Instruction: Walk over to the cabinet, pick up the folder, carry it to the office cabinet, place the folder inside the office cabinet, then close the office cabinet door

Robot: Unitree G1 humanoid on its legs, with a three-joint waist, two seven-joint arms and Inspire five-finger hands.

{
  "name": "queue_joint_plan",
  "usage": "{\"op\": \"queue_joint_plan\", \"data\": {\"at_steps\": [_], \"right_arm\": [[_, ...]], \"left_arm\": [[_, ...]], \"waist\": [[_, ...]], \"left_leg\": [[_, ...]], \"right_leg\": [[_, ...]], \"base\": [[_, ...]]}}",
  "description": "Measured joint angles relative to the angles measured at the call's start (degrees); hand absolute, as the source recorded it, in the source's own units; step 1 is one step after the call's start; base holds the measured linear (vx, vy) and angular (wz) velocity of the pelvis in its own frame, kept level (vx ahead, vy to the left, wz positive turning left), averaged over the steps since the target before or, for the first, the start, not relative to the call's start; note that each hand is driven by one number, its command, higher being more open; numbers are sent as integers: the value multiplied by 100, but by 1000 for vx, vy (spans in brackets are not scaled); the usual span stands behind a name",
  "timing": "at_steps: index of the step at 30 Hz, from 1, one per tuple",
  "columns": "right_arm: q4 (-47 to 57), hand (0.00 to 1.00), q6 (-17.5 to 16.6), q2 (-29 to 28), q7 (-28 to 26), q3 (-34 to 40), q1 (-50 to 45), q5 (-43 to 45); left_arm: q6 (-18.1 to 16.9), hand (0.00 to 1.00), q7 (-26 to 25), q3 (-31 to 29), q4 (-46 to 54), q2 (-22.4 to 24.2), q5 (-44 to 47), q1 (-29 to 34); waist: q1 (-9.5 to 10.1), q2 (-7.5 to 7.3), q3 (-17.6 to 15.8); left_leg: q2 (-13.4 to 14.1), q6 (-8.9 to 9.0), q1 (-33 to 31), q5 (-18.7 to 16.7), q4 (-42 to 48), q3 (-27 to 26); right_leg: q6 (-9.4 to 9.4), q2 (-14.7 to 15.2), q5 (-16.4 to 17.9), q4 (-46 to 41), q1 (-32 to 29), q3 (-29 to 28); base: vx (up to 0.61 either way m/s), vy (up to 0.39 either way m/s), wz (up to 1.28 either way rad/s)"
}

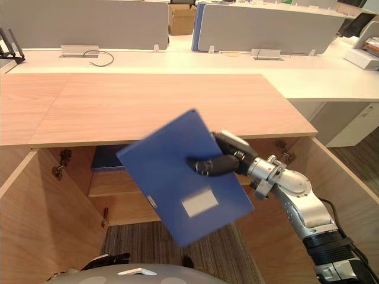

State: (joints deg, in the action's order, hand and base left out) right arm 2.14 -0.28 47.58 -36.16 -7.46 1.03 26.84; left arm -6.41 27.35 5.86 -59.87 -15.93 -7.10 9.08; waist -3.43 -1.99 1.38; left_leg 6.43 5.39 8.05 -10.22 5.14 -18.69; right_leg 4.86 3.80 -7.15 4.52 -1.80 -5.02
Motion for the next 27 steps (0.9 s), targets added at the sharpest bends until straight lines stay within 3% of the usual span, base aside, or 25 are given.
{"op": "queue_joint_plan", "data": {"at_steps": [6,12,16,19,22,25,26,27], "right_arm": [[-454,0,-76,-8,49,-475,-364,-1959],[-1278,0,-494,-289,313,-994,-489,-3972],[-2055,0,-569,-864,764,-929,-442,-4359],[-2965,0,-512,-1559,1176,-479,-189,-4162],[-4091,0,-384,-2058,1950,257,311,-3260],[-5091,0,-285,-2558,2628,1184,881,-1041],[-5178,0,-286,-2687,2744,1298,970,-674],[-5358,0,-297,-2908,2941,1405,1126,264]], "left_arm": [[-5,100,-596,-699,-108,242,-568,39],[26,100,-1116,-1143,-204,431,-685,107],[62,100,-1377,-1255,-204,531,-706,115],[80,100,-1541,-1351,-202,630,-679,162],[145,100,-1652,-1369,-201,709,-556,147],[169,100,-1821,-1417,-201,809,-292,155],[178,100,-1845,-1444,-205,834,-241,155],[195,100,-1922,-1489,-210,882,-173,169]], "waist": [[-18,123,-83],[21,174,-123],[30,214,-160],[38,252,-179],[131,293,-230],[195,336,-265],[188,347,-276],[193,363,-309]], "left_leg": [[2,-7,-56,4,55,83],[-1,-20,-60,37,55,197],[2,-13,-58,73,40,282],[-7,-10,-47,127,-36,332],[-9,-6,-49,151,-56,403],[-2,9,-48,198,-149,467],[0,11,-50,202,-153,471],[7,11,-50,204,-154,474]], "right_leg": [[4,9,-3,0,-9,51],[3,31,-2,2,44,149],[2,34,-2,30,78,209],[0,37,-2,31,75,254],[-4,39,0,33,73,293],[-14,22,2,32,87,338],[-17,17,-1,32,82,339],[-27,9,-8,31,80,342]], "base": [[-36,-14,4],[-42,-7,9],[-56,-9,10],[-45,-13,6],[-49,-5,10],[-20,-8,7],[0,0,0],[0,0,0]]}}
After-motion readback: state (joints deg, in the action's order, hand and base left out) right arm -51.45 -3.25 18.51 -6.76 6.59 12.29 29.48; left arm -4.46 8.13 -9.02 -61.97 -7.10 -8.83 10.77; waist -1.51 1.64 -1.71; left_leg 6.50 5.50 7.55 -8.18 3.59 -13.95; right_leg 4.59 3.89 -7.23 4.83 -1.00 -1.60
